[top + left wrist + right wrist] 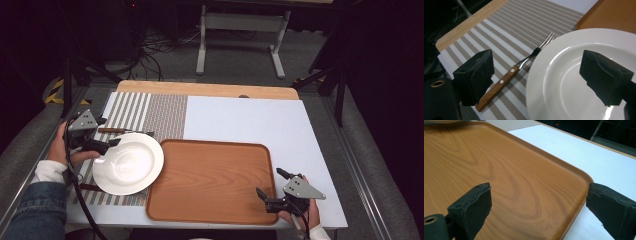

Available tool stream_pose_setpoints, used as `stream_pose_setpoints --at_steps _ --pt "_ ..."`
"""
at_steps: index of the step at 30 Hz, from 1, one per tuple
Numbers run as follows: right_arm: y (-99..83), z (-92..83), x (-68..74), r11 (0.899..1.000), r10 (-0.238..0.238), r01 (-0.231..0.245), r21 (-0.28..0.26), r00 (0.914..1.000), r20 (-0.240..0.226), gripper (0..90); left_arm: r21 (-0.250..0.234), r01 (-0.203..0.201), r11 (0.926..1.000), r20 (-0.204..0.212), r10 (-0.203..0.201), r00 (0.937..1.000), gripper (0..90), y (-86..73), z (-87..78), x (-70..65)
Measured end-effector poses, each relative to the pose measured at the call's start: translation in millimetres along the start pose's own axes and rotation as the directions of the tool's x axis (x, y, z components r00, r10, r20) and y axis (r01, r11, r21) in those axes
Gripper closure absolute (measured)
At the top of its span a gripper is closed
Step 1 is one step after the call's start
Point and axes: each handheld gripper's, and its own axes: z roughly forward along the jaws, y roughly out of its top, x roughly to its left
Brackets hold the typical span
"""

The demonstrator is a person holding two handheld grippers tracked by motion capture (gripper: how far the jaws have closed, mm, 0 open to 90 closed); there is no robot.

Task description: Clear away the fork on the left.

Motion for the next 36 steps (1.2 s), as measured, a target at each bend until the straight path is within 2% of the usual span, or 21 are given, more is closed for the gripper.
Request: stream_pose_setpoints --at_steps 2,3,4,6,9,10,11,12,14,15,17,20,22,23,25,27,29,31,32,34,36 --pt "0.0 0.1 0.3 1.000 -0.002 0.002 0.001 1.0000 -0.001 7.1 0.022 0.001 0.9998 0.008 -0.001 1.0000 13.9 3.8 5.8 10.2" --pt "-0.1 0.1 0.7 1.000 -0.002 0.002 0.003 1.0000 -0.001 7.1 0.068 0.013 0.9976 0.024 -0.015 0.9996 14.0 6.6 14.9 20.9" --pt "-0.1 0.1 0.7 1.000 -0.002 0.002 0.003 1.0000 -0.001 7.1 0.068 0.013 0.9976 0.024 -0.015 0.9996 14.3 6.6 14.9 20.9" --pt "-0.1 -0.2 0.8 1.000 -0.001 0.001 0.002 1.0000 0.000 7.1 0.115 0.009 0.9933 0.027 -0.013 0.9995 15.5 8.2 24.1 30.7" --pt "-0.9 -0.6 1.4 1.000 0.000 0.000 0.008 1.0000 -0.001 7.1 0.187 0.037 0.9818 0.051 -0.047 0.9976 15.7 9.3 37.8 48.1" --pt "-0.9 -0.6 1.4 1.000 0.000 0.000 0.008 1.0000 -0.001 7.1 0.187 0.037 0.9818 0.051 -0.047 0.9976 15.6 9.3 37.8 48.1" --pt "-1.5 -0.9 1.1 1.000 0.004 -0.004 0.010 1.0000 0.001 7.1 0.217 0.054 0.9746 0.065 -0.070 0.9954 15.7 7.3 44.6 55.7" --pt "-1.5 -0.9 1.1 1.000 0.004 -0.004 0.010 1.0000 0.001 7.1 0.217 0.054 0.9746 0.065 -0.070 0.9954 16.2 7.3 44.6 55.7" --pt "-2.1 -0.8 0.7 1.000 0.005 -0.005 0.013 1.0000 0.004 7.1 0.285 0.043 0.9575 0.067 -0.065 0.9956 17.4 2.2 55.9 63.2" --pt "-2.3 -0.7 0.8 1.000 0.005 -0.005 0.016 1.0000 0.002 7.1 0.285 0.043 0.9575 0.067 -0.065 0.9956 17.8 2.2 55.9 63.2" --pt "-2.8 -0.1 1.0 1.000 0.004 -0.004 0.020 1.0000 0.001 7.1 0.342 0.024 0.9395 0.080 -0.055 0.9953 18.3 -1.1 63.9 65.7" --pt "-3.2 0.4 1.1 1.000 0.005 -0.005 0.024 1.0000 0.001 7.1 0.369 0.018 0.9294 0.095 -0.057 0.9939 19.4 -3.7 72.2 67.4" --pt "-3.5 0.9 1.2 1.000 0.007 -0.007 0.027 1.0000 -0.002 7.1 0.353 0.026 0.9354 0.101 -0.065 0.9927 19.5 -4.3 74.6 68.1" --pt "-3.9 1.6 1.1 1.000 0.007 -0.007 0.031 1.0000 -0.004 7.1 0.359 0.020 0.9329 0.102 -0.060 0.9930 20.9 -4.2 75.6 68.5" --pt "-4.0 2.1 1.5 0.999 0.005 -0.005 0.034 1.0000 -0.006 7.2 0.396 0.014 0.9181 0.108 -0.062 0.9922 21.6 -5.5 81.9 67.1" --pt "-4.1 2.8 2.4 0.999 -0.002 0.002 0.041 1.0000 -0.010 7.2 0.406 0.016 0.9139 0.115 -0.069 0.9910 22.4 -7.1 85.9 67.0" --pt "-4.1 2.9 2.9 0.999 -0.003 0.003 0.042 0.9999 -0.012 7.1 0.412 0.011 0.9110 0.100 -0.057 0.9933 23.1 -7.7 89.2 66.9" --pt "-4.1 2.9 2.6 0.999 -0.001 0.001 0.041 0.9999 -0.012 7.2 0.403 0.015 0.9150 0.118 -0.068 0.9907 24.5 -7.7 92.7 66.0" --pt "-4.2 2.8 2.6 0.999 -0.001 0.002 0.041 0.9999 -0.013 7.2 0.390 0.002 0.9207 0.129 -0.056 0.9901 28.2 -5.7 94.4 64.8" --pt "-4.2 2.9 2.7 0.999 -0.003 0.003 0.042 0.9999 -0.013 7.2 0.388 0.003 0.9218 0.136 -0.061 0.9888 31.2 -5.2 94.7 64.3" --pt "-4.3 3.5 3.3 0.999 -0.010 0.011 0.047 0.9998 -0.020 7.2 0.390 -0.004 0.9208 0.155 -0.061 0.9859 40.8 -4.1 94.1 62.7"
